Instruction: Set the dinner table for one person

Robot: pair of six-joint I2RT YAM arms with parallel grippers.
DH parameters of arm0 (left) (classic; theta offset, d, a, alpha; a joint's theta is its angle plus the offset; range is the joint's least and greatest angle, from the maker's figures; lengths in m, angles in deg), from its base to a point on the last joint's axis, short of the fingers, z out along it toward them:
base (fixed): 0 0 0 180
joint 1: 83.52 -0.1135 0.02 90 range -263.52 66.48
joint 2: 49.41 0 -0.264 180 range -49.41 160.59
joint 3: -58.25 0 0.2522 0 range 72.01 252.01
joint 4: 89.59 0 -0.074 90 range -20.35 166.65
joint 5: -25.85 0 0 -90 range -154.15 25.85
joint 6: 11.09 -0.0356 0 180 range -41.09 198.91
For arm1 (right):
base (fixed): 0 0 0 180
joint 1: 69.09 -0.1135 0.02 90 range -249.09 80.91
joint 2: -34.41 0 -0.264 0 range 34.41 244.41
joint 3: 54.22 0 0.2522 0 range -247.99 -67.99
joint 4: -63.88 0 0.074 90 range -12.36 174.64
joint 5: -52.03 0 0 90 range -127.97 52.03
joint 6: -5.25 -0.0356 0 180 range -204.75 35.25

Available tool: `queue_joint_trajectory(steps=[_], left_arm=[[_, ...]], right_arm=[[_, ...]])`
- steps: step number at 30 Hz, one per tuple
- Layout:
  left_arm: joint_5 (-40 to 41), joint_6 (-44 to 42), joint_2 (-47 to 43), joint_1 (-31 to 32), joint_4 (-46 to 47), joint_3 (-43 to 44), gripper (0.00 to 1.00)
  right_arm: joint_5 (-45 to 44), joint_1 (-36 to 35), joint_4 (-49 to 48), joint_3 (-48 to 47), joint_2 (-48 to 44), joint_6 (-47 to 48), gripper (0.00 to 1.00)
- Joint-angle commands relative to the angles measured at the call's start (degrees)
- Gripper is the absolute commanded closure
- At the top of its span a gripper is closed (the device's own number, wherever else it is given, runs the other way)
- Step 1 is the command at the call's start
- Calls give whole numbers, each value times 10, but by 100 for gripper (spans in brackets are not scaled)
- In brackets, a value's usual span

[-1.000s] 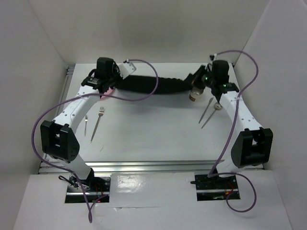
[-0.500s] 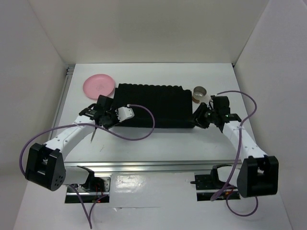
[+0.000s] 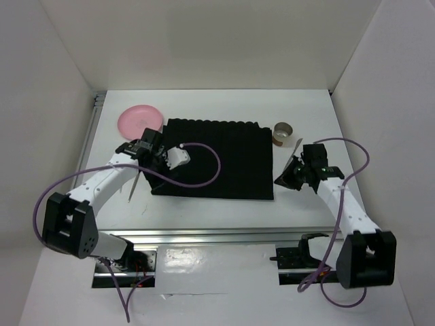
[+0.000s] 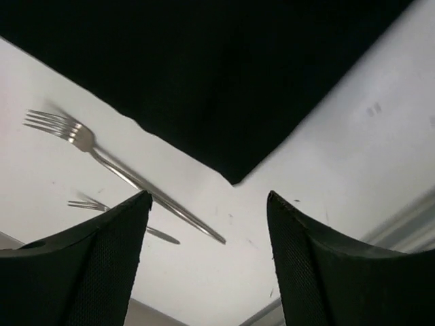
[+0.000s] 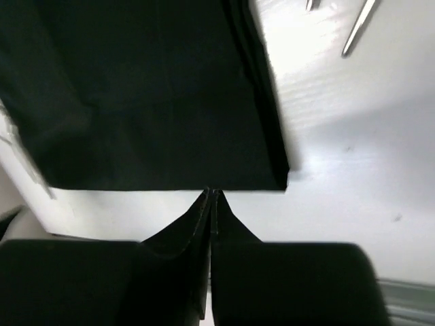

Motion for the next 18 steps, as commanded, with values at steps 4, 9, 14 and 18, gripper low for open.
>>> queue_joint_trajectory(steps=[4,9,14,18], left_arm=[[86,147,124,0,91,47,29],[95,141,150,11,103,-12,30],[82,141,137,17,112,-39,30],[56,141,137,17,105,-59,30]], right_arm=[[-9,-58,-108,-57,146,11,100],[-56,-114,-114,-88,255,22,100],[-111,-129,-87,-61,299,-8,100],[-135,-129,-87,-49,305,-14,100]])
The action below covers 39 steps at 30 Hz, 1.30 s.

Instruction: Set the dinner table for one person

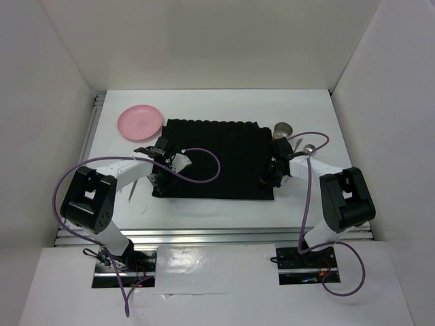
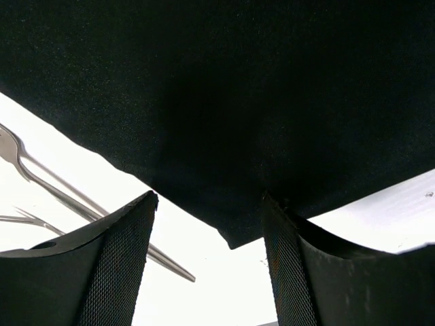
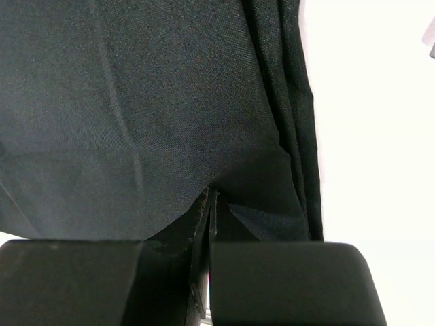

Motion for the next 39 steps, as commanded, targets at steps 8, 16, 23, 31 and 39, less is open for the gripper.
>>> queue_joint_trajectory(steps=[8,16,23,31,39], left_arm=[[-35,11,-3,2,-20,-41,30],[-47,11,-19,2,-36,-41,30],[-39,11,-24,2,-19,-52,29],[-7,6,-61,2,-12,2,26],[-6,85,-201,-74,110,63,21]], right_arm=[[-66,-1,22,5,17,-20,100],[-71,-1,23,0,14,-15,100],[-48,-1,24,4,20,-15,100],[-69,-1,51,-24,-20,-16,100],[-70,-1,77,-146,-64,30,63]])
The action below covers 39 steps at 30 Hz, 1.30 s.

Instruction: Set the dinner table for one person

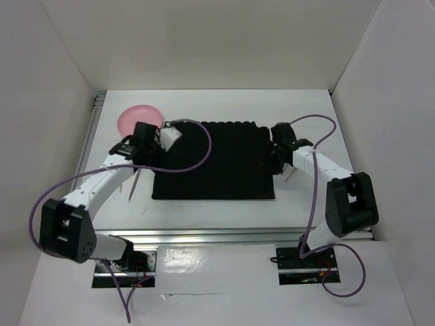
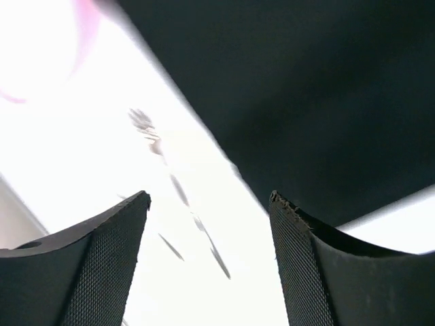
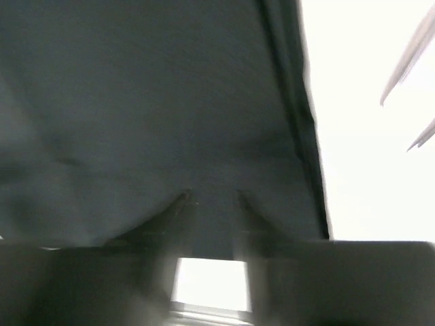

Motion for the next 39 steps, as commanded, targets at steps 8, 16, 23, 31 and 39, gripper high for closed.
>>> queue_joint_trajectory(steps=[8,16,23,31,39], left_arm=[[-102,205,81,-211,42,201,13],[-152,305,356,-325,-17,439,14],[-127,293,545,-331,-45,625,12],[-110,288,606,-331,-55,617,14],[-145,294,612,-336,-49,579,70]], right_arm=[[-12,-1,-8,-89,-67,70,28],[12,-6,-29,-99,-53,75,28],[7,-12,-1,-124,11,75,28],[-3,-17,16,-164,44,70,28],[-10,-23,27,-188,63,70,28]])
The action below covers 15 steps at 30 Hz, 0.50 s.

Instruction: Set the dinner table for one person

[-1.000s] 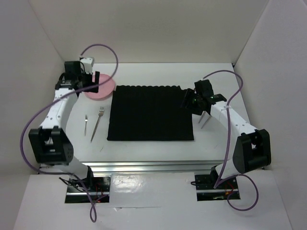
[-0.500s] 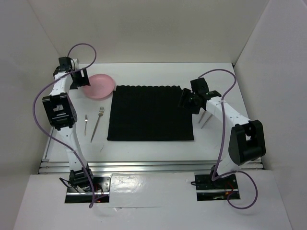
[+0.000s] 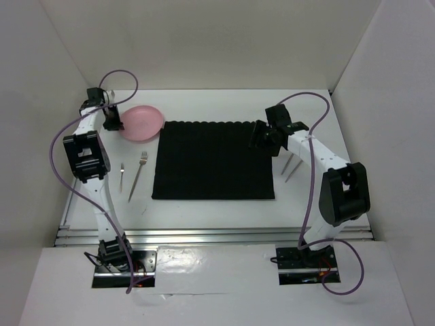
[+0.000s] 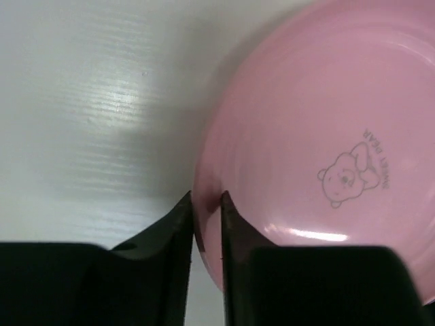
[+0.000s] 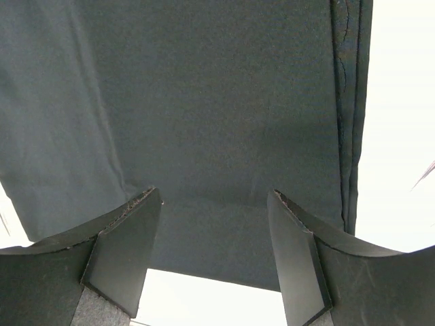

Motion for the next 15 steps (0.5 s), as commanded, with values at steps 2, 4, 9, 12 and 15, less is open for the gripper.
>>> queue_joint_trajectory(steps=[2,4,9,12,15], left_arm=[[-22,15,13,-6,-35,-22,89],[-22,21,13,-13,-35,-17,100],[-44,35,5,-30,-41,3,100],[-68,67,-33,-55,-35,-3,100],[-140,79,-95,-68,-8,-29,100]], right_arm=[[-13,-6,16,-31,6,4,28],[-18,-6,17,-31,6,4,28],[-18,-6,22,-25,-5,4,28],[-18,-6,22,-18,-20,4,28],[-18,-6,22,-7,-40,4,28]])
